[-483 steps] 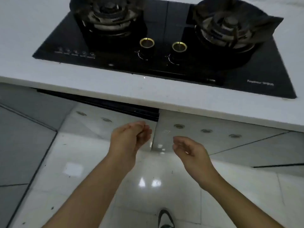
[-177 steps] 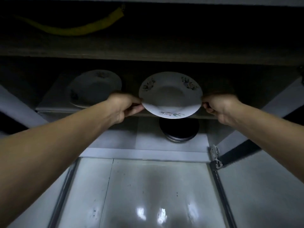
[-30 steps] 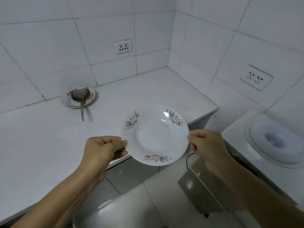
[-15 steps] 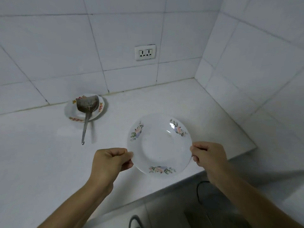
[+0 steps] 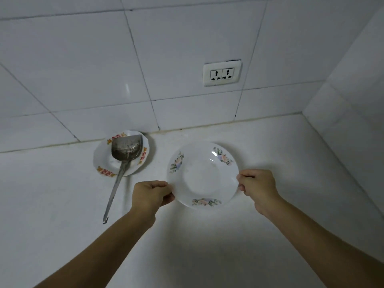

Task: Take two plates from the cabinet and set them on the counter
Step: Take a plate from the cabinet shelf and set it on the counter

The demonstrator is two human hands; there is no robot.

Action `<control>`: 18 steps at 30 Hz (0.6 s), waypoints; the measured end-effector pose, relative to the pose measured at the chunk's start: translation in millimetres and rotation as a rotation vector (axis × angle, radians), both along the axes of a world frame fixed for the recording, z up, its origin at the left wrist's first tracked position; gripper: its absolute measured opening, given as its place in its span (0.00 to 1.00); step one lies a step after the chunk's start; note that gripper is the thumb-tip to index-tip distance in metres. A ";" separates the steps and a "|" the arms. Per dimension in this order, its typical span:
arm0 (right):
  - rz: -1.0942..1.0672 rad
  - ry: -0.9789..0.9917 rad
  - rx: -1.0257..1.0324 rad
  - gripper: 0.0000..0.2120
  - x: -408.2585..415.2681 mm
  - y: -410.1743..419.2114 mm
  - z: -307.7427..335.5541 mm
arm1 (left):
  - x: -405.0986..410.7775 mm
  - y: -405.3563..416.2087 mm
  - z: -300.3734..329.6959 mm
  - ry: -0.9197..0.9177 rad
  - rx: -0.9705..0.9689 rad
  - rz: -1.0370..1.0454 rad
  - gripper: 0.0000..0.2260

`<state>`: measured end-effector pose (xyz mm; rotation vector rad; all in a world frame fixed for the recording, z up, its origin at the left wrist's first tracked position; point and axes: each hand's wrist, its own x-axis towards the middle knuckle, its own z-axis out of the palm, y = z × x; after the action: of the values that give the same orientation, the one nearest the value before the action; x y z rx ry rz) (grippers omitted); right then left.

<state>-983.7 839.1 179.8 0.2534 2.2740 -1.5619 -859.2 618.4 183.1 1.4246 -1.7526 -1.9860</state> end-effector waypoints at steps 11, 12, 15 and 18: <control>0.011 -0.063 0.049 0.12 -99.7 -54.7 -45.9 | -96.2 -44.6 -53.6 -0.076 0.024 0.080 0.07; 0.010 -0.065 0.059 0.13 -103.8 -57.2 -49.0 | -101.1 -47.3 -56.9 -0.085 0.025 0.082 0.07; 0.006 -0.073 0.097 0.12 -112.3 -63.7 -55.3 | -111.4 -53.1 -63.6 -0.127 0.019 0.076 0.06; 0.014 -0.067 0.126 0.12 -117.7 -67.9 -58.0 | -117.5 -58.0 -67.1 -0.139 0.019 0.052 0.06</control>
<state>-1101.4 771.1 121.7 0.3174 2.3198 -1.3844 -976.8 560.3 116.1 1.6335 -1.7353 -1.9258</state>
